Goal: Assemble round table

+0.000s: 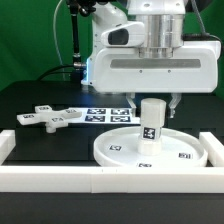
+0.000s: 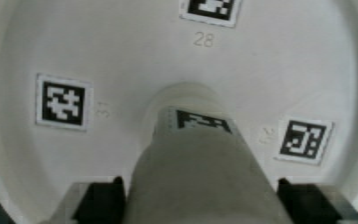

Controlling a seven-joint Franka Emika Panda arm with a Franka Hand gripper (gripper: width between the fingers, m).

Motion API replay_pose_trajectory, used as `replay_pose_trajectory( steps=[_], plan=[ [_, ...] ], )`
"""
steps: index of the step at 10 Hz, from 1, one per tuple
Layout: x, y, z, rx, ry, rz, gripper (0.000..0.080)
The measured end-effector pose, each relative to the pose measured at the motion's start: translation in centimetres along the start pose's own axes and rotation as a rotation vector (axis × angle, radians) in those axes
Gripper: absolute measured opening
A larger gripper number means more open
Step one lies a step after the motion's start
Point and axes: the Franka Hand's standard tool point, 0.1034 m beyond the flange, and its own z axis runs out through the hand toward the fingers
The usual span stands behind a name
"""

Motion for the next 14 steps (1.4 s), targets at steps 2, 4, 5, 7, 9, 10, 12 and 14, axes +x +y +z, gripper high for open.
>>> replay_pose_trajectory(
  steps=[2,4,5,7,9,10,12,14],
  plan=[
    [-0.15,0.02,0.04,0.024,-0.009,0.243,0.0409],
    [-0.13,0.02,0.03,0.030,-0.011,0.324,0.0409],
    [-0.13,-0.01,0.03,0.034,-0.014,0.404,0.0409],
    [-0.13,-0.02,0.05,0.048,-0.018,0.551,0.0409],
    [-0.25,0.09,0.01,0.099,-0.012,0.801,0.0409],
    [-0.26,0.04,0.00,0.118,-0.030,0.936,0.0409],
    [-0.43,0.02,0.03,0.140,-0.073,1.133,0.0409],
    [-0.42,0.02,0.03,0.152,-0.089,1.241,0.0409]
  ],
)
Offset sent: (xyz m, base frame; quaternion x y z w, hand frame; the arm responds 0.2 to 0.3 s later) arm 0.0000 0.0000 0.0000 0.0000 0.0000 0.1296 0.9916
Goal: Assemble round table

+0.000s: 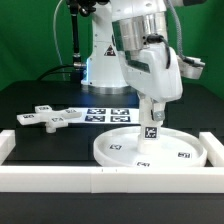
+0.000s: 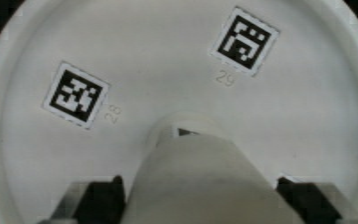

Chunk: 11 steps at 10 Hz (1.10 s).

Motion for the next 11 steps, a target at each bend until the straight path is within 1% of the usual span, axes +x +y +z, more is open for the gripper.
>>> replay_pose_trajectory(
  steps=[1,2,3,4,5,9,10,11],
  plan=[
    [0.0,0.0,0.0,0.001,0.000,-0.008,0.0409],
    [0.0,0.0,0.0,0.000,0.000,-0.033,0.0488],
    [-0.1,0.0,0.1,-0.003,0.005,-0.059,0.0488],
    [-0.5,-0.2,0.1,-0.013,0.024,-0.169,0.0596],
    [-1.2,-0.5,0.1,-0.023,0.044,-0.305,0.0637],
    [-1.1,-0.5,0.1,-0.030,0.039,-0.614,0.0649],
    [-0.8,-0.4,0.0,-0.048,0.043,-0.797,0.0649],
    [-0.6,-0.4,0.0,-0.050,0.042,-0.909,0.0649]
  ],
)
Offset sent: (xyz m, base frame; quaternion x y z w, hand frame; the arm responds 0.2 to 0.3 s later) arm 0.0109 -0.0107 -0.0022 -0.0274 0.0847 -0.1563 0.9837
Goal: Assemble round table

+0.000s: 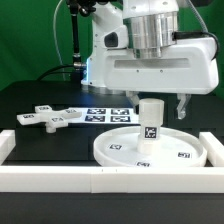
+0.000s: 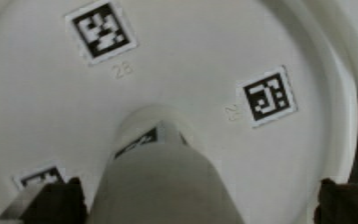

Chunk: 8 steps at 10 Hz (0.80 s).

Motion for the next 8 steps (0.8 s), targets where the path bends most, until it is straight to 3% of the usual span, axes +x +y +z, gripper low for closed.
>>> replay_pose_trajectory(
  steps=[2,7,8],
  plan=[
    [0.38,-0.11,-0.29,-0.008,0.005,-0.234,0.0649],
    [0.43,0.03,-0.31,-0.011,-0.004,-0.523,0.0649],
    [0.51,0.05,-0.34,-0.030,-0.001,-0.687,0.0649]
  ],
)
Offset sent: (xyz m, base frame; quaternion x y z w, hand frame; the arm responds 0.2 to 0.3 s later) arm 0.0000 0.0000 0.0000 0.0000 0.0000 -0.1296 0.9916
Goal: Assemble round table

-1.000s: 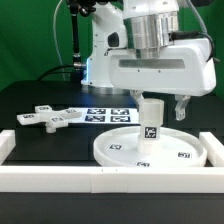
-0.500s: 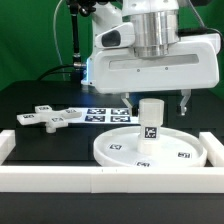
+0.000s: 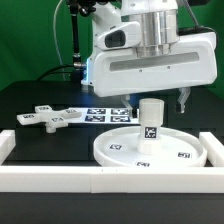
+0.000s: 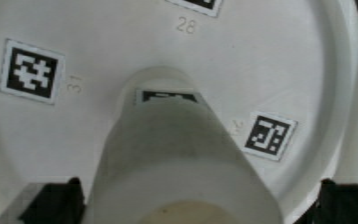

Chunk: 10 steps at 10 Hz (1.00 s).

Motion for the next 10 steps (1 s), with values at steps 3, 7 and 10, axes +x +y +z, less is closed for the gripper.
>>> replay_pose_trajectory(
  steps=[3,7,10],
  plan=[
    [0.06,-0.56,0.11,-0.018,-0.001,-0.263,0.0649],
    [0.02,-0.24,0.10,-0.022,-0.005,-0.511,0.0649],
    [0.14,-0.21,-0.02,-0.049,-0.032,-0.790,0.0649]
  ],
)
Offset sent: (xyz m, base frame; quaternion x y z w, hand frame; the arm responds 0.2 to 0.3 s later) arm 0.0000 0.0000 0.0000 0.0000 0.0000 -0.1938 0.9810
